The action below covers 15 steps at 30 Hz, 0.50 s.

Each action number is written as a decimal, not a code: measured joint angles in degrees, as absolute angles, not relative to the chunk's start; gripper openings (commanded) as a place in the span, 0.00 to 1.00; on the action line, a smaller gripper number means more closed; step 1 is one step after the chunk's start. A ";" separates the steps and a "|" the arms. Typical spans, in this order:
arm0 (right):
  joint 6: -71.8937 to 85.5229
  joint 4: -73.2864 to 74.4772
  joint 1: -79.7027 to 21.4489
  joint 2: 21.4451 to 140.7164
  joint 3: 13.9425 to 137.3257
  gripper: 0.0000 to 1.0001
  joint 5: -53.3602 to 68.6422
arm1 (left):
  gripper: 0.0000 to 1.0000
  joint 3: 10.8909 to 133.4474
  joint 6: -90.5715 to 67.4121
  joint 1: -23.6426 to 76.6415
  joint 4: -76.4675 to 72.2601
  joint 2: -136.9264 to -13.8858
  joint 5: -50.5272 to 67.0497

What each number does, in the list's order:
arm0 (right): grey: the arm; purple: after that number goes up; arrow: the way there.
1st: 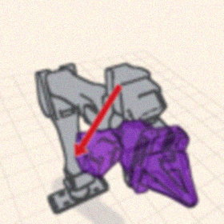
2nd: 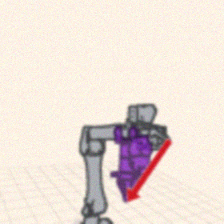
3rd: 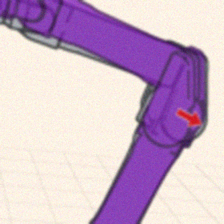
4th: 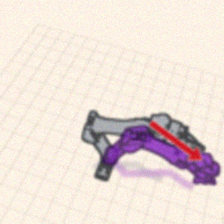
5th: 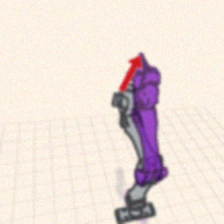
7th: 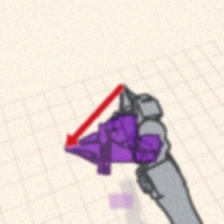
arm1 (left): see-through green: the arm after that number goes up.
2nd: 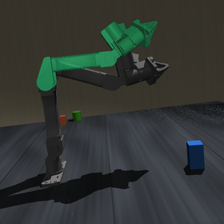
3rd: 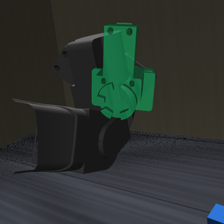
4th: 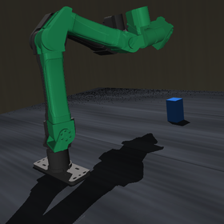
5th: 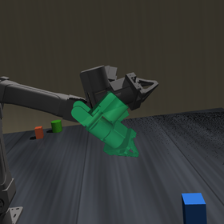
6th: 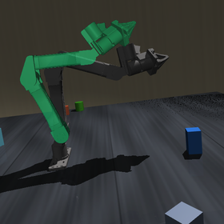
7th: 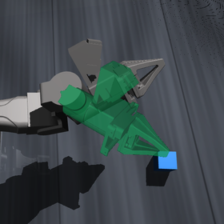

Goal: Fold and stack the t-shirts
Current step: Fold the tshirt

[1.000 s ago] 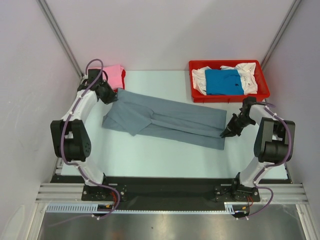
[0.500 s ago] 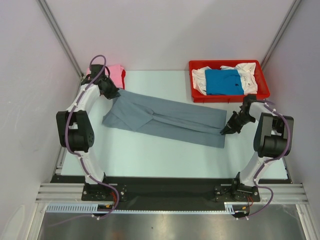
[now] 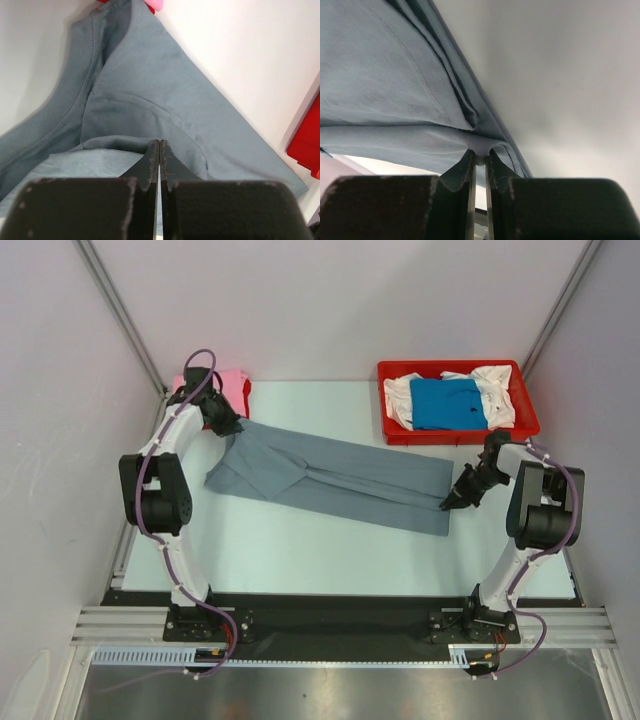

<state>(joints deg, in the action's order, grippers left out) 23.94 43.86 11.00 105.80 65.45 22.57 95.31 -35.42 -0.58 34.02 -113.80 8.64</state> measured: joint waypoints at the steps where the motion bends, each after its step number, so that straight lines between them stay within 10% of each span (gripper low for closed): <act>1: 23.94 43.92 11.00 105.95 65.65 0.01 22.57 | 0.00 95.48 -35.42 -0.58 34.00 -113.91 8.67; 15: 23.97 44.07 11.00 108.60 69.78 0.03 23.00 | 0.01 96.23 -35.42 -0.58 34.98 -114.93 7.70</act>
<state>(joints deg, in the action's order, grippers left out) 23.97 44.07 11.00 108.60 69.78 23.00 96.23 -35.42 -0.58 34.98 -114.93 7.70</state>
